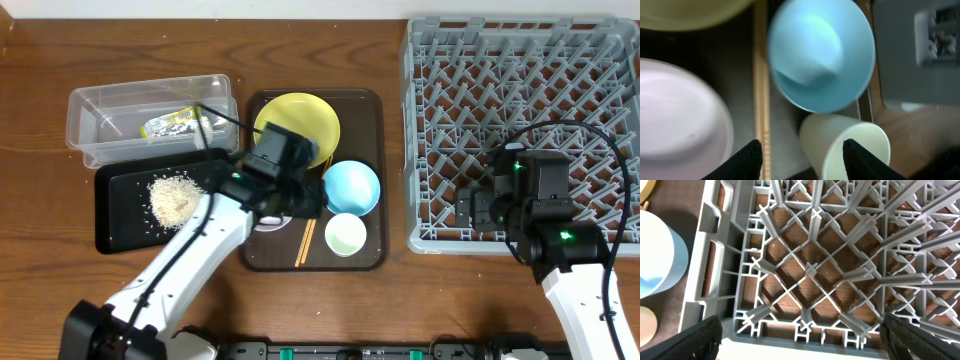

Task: Sort waste into correct bins and load items into the dishwasher rack
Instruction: 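Grasp the small white cup with left gripper and lift it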

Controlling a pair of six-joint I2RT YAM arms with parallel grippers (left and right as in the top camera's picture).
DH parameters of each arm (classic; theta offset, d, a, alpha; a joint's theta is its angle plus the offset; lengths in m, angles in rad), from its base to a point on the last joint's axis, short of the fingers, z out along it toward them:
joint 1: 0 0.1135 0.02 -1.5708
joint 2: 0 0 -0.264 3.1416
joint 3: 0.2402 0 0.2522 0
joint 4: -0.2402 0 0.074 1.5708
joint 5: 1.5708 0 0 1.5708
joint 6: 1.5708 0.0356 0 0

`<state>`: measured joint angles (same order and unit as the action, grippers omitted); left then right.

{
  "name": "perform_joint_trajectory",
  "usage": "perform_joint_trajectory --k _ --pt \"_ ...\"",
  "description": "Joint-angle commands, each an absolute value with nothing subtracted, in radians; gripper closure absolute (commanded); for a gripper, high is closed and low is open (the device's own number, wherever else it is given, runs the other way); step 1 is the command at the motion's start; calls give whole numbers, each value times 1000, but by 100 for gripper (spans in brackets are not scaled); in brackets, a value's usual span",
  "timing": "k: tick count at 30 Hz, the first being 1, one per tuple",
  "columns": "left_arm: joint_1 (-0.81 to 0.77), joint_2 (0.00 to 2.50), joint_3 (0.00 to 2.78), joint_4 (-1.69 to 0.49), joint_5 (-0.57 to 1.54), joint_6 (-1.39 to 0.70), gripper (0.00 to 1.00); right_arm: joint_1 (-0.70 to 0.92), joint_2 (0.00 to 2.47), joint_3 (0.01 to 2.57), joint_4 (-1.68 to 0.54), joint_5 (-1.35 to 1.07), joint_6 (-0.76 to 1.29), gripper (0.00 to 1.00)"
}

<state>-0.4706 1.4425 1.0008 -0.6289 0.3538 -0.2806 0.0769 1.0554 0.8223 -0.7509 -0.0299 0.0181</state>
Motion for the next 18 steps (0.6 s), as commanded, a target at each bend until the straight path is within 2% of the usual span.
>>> perform_joint_trajectory --k 1,6,14,15,18 --pt "-525 1485 973 -636 358 -264 45 79 1049 843 -752 -35 29 1" --pt "-587 1568 958 -635 328 -264 46 79 1049 843 -752 -35 29 1" --pt "-599 1619 958 -627 321 -264 90 79 1049 843 -760 -35 29 1" --pt "-599 1617 959 -628 321 -264 94 79 1049 843 -760 -35 29 1" --pt "-586 1596 962 -645 321 -264 94 79 1049 843 -759 -34 29 1"
